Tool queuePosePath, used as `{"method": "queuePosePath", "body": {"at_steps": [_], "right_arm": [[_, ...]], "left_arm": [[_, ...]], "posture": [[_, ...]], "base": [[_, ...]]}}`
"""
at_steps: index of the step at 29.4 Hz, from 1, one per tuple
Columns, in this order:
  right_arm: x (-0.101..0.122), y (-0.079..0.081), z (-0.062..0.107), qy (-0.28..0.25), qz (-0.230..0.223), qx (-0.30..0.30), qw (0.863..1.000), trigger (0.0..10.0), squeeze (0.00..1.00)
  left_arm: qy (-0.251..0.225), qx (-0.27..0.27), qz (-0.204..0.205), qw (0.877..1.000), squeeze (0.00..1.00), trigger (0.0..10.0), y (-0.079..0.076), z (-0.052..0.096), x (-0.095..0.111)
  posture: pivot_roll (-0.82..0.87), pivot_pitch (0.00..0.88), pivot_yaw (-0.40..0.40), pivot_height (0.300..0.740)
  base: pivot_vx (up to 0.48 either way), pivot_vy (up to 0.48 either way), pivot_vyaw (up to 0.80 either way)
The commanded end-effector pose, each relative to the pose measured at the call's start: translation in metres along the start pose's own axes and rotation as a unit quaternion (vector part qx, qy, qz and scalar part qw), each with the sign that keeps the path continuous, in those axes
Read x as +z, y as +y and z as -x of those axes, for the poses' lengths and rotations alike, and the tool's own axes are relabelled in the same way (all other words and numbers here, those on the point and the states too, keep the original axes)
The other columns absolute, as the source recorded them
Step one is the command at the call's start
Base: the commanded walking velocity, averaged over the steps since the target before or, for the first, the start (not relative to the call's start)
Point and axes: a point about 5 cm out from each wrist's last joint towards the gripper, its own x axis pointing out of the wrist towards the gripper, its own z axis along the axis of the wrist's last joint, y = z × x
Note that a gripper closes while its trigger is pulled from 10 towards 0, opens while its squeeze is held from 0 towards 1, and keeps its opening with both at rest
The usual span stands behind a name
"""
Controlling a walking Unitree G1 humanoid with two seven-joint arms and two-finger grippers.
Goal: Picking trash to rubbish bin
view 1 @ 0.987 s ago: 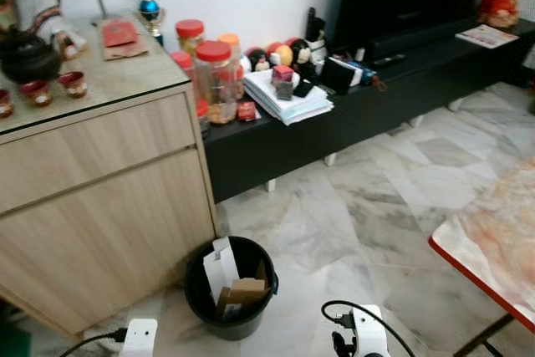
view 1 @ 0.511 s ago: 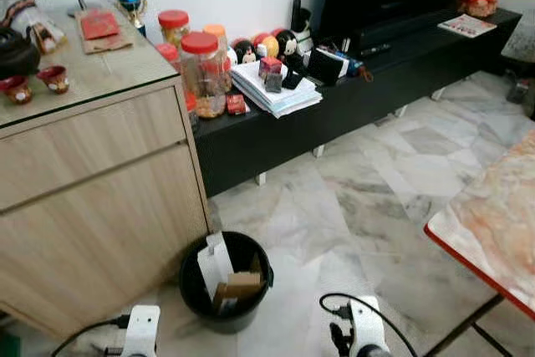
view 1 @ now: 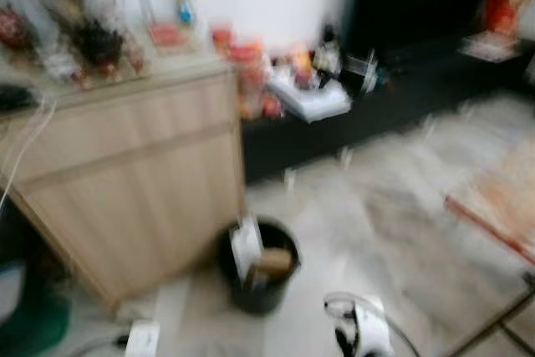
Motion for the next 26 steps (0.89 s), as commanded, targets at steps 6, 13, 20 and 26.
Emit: {"method": "queuePosePath", "body": {"at_steps": [6, 13, 20, 26], "right_arm": [[0.0014, -0.0033, -0.0001, 0.0, -0.002, -0.005, 1.0, 10.0, 0.0], [0.0031, -0.0044, -0.0004, -0.002, -0.005, -0.007, 1.0, 10.0, 0.0], [0.0019, -0.0064, 0.0001, -0.002, -0.007, -0.011, 1.0, 10.0, 0.0], [0.001, -0.0061, 0.0003, -0.001, -0.011, -0.013, 1.0, 10.0, 0.0]], "left_arm": [[-0.026, -0.004, -0.005, 1.0, 0.0, 10.0, -0.0032, -0.0031, 0.0181], [-0.027, -0.004, -0.003, 1.0, 0.0, 10.0, -0.004, -0.0034, 0.0193], [-0.025, -0.006, -0.003, 1.0, 0.0, 10.0, -0.0062, -0.0034, 0.0186], [-0.022, -0.009, -0.011, 1.0, 0.0, 10.0, -0.0082, -0.0035, 0.0182]], "posture": [[-0.02, 0.0, -0.028, 0.74], [-0.03, 0.0, -0.028, 0.74], [-0.03, 0.0, -0.029, 0.74], [-0.04, 0.006, -0.025, 0.74]], "base": [[-0.289, 0.0, 0.0], [-0.297, 0.0, 0.0], [-0.296, 0.0, 0.0], [-0.192, 0.0, 0.0]]}}
